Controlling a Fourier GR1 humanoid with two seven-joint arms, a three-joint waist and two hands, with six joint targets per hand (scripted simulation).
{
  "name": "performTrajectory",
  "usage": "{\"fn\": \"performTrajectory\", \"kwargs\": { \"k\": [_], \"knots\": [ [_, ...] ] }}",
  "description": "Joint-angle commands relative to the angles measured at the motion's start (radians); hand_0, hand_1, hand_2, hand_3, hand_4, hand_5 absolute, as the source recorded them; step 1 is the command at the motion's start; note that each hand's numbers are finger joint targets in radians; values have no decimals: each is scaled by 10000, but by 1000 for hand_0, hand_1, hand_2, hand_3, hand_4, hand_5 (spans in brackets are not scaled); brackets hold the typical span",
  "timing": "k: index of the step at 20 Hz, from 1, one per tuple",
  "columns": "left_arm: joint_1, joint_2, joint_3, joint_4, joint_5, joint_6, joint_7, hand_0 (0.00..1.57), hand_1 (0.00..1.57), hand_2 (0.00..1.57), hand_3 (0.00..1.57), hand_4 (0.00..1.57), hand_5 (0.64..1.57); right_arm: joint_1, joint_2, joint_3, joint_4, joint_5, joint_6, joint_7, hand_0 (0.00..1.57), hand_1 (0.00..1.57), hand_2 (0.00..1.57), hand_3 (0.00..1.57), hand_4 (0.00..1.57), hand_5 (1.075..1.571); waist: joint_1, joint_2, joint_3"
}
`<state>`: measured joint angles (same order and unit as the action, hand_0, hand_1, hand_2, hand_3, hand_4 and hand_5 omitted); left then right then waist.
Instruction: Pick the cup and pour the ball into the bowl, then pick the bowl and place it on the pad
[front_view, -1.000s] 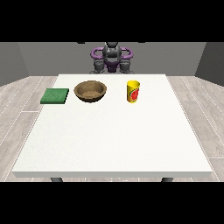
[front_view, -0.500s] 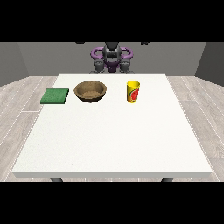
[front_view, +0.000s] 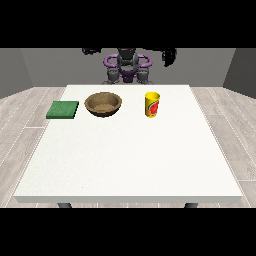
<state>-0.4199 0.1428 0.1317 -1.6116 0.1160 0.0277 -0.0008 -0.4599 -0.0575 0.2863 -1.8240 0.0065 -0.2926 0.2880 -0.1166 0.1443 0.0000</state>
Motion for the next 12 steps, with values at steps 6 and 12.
{"fn": "performTrajectory", "kwargs": {
  "k": [6,12],
  "knots": [
    [885,-51,469,2861,-284,-683,-3705,0,0,0,0,0,1405,-70,-589,-1233,-658,-467,692,10,0,0,0,0,0,1568,-4,712,-5],
    [825,-74,558,5080,-367,-1103,-5167,0,0,0,0,0,1409,114,-679,-1662,-964,-533,884,350,0,0,0,0,0,1569,12,391,-6]
  ]
}}
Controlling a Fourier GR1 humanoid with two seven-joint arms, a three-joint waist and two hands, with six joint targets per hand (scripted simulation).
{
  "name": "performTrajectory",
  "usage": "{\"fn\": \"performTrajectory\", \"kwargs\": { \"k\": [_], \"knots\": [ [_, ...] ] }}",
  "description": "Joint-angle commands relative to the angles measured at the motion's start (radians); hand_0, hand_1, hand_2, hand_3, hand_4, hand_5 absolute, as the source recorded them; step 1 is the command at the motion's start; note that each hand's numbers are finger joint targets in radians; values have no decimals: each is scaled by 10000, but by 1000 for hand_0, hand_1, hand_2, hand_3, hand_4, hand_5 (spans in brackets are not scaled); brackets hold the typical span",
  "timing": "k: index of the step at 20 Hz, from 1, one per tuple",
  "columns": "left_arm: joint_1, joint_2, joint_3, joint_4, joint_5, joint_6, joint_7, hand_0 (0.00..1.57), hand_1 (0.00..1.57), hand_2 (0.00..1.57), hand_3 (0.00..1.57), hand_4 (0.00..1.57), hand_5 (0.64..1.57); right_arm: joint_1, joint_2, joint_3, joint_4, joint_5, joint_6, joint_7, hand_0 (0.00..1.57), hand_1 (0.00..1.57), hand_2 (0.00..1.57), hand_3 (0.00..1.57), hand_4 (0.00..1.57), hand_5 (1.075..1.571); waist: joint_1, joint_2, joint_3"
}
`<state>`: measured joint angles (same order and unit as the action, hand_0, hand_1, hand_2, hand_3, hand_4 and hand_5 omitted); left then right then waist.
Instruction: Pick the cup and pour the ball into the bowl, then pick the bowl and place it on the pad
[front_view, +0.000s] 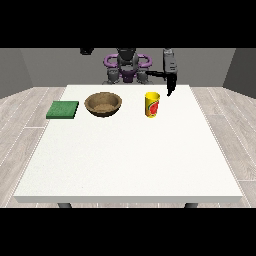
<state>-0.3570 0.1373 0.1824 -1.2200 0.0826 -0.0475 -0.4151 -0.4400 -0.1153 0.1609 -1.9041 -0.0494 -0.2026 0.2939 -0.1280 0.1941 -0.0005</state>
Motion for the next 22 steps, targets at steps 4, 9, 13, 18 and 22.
{"fn": "performTrajectory", "kwargs": {
  "k": [4,9,13,18,22],
  "knots": [
    [-452,-61,382,2482,-74,-37,-1930,0,0,0,0,0,1444,411,-350,-662,-331,-497,762,-127,0,0,0,0,0,1568,-237,172,-1],
    [-824,731,1053,3778,203,-389,-2522,0,0,0,0,0,1425,1476,-377,-816,-1067,-1016,1280,-417,0,0,0,0,0,1567,-750,129,-1],
    [-1554,422,1120,4584,72,182,-3236,0,0,0,0,0,1414,460,-1137,-1912,-1325,-1782,1769,225,0,0,0,0,0,1567,-1092,702,-3],
    [-1588,223,955,5585,-143,267,-3964,0,0,0,0,0,1431,1126,-1053,-2205,-1563,-1746,1834,-169,0,0,0,0,0,1567,-950,660,-1],
    [-2216,1010,1668,6328,275,175,-4195,0,0,0,0,0,1409,1526,-1494,-2503,-2492,-2643,2634,29,0,0,0,0,0,1567,-1713,1036,-2]
  ]
}}
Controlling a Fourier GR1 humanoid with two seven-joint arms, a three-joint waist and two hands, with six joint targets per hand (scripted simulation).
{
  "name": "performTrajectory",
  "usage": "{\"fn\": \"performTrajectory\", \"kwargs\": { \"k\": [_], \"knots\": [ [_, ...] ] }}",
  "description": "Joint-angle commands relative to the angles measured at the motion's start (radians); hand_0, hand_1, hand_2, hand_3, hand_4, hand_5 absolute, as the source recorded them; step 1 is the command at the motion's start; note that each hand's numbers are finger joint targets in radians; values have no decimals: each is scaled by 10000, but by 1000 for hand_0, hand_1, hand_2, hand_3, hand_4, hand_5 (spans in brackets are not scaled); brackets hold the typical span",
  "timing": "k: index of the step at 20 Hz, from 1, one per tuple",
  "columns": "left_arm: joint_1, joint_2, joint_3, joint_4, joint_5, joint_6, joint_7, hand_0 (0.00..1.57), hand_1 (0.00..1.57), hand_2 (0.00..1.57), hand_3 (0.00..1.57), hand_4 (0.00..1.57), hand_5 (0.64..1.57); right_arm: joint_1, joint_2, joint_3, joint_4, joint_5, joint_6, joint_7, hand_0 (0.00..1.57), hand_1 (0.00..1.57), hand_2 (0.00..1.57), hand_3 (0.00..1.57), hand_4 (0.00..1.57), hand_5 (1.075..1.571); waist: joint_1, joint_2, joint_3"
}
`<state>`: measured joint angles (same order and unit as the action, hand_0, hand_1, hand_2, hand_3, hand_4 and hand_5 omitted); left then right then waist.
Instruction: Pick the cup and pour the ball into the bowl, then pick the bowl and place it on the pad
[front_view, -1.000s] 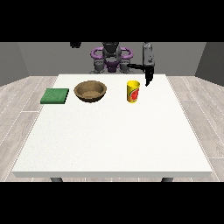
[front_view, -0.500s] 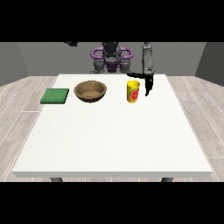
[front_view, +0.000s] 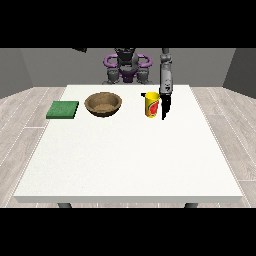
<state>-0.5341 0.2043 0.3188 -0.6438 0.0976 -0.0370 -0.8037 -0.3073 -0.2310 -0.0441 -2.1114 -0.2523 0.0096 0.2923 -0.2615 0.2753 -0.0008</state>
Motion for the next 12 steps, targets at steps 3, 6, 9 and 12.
{"fn": "performTrajectory", "kwargs": {
  "k": [3,6,9,12],
  "knots": [
    [-209,872,59,493,-757,1325,-982,1323,1323,1571,1571,931,1560,119,-236,-369,-689,-372,213,150,0,0,0,0,0,1561,-509,342,3],
    [131,323,-252,823,-1308,2349,-1714,1322,1322,1571,1571,1025,1487,-402,-708,-1092,-741,-1135,425,540,0,0,0,0,0,1560,-561,472,2],
    [41,145,-312,1152,-1544,2967,-1982,1322,1322,1571,1571,1067,1487,5,-546,-1053,-882,-1037,390,427,0,0,0,0,73,1562,-500,608,0],
    [101,-72,-796,938,-1887,3095,-1374,1335,1335,1571,1571,1053,1478,197,-902,-1866,136,-1721,802,523,0,0,0,0,105,1559,3,-503,11]
  ]
}}
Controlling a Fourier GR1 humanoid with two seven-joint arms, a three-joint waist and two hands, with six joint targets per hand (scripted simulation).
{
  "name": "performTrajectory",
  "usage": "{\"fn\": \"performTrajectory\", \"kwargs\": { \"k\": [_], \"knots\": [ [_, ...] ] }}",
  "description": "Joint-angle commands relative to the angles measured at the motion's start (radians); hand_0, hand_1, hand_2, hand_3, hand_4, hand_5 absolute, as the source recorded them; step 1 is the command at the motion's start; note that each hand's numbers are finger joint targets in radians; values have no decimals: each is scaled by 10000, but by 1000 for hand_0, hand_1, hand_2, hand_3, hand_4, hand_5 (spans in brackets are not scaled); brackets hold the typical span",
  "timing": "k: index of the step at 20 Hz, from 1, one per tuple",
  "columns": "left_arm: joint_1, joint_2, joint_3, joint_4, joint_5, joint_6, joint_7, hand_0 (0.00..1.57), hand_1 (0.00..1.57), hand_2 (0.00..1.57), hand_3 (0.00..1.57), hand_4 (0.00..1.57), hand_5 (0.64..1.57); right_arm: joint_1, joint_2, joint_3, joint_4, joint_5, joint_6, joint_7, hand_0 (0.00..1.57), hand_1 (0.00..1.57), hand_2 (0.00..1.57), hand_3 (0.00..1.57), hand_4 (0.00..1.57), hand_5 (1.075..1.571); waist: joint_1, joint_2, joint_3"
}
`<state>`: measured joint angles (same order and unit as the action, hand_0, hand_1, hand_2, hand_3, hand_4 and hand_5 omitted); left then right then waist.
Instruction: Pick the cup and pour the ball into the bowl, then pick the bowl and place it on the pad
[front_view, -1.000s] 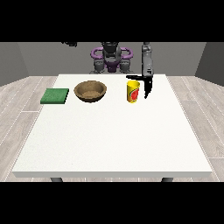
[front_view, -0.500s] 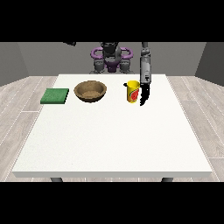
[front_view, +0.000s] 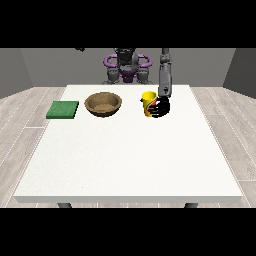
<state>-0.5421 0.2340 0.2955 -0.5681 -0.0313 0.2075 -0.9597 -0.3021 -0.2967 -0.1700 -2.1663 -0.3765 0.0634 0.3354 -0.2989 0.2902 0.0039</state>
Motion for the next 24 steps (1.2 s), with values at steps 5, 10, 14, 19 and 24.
{"fn": "performTrajectory", "kwargs": {
  "k": [5,10,14,19,24],
  "knots": [
    [-720,-195,-1544,-193,-1781,1716,2246,1354,1354,1571,1571,1118,1499,355,-224,-783,1874,-473,461,-96,0,0,0,0,185,1557,789,-1854,-24],
    [-1616,-427,-2450,160,-3238,3426,3870,1394,1394,1571,1571,1096,1526,248,-64,-556,2076,-497,310,183,0,0,0,0,238,1560,567,-2188,-21],
    [-2666,-164,-2955,610,-4372,4414,5111,1415,1415,1571,1571,1026,1552,130,49,-247,2103,-86,444,-263,0,0,0,0,275,1560,328,-1668,-29],
    [-3410,-618,-3516,1090,-5362,4896,6690,1415,1415,1571,1571,1026,1552,-49,102,-284,2205,-142,457,-353,0,0,0,0,319,1563,323,-1835,-35],
    [-4002,-38,-4239,1580,-6916,6205,7488,1358,1358,1571,1571,843,1566,-427,147,-272,2542,104,397,-674,0,0,0,0,338,1562,411,-1208,-26]
  ]
}}
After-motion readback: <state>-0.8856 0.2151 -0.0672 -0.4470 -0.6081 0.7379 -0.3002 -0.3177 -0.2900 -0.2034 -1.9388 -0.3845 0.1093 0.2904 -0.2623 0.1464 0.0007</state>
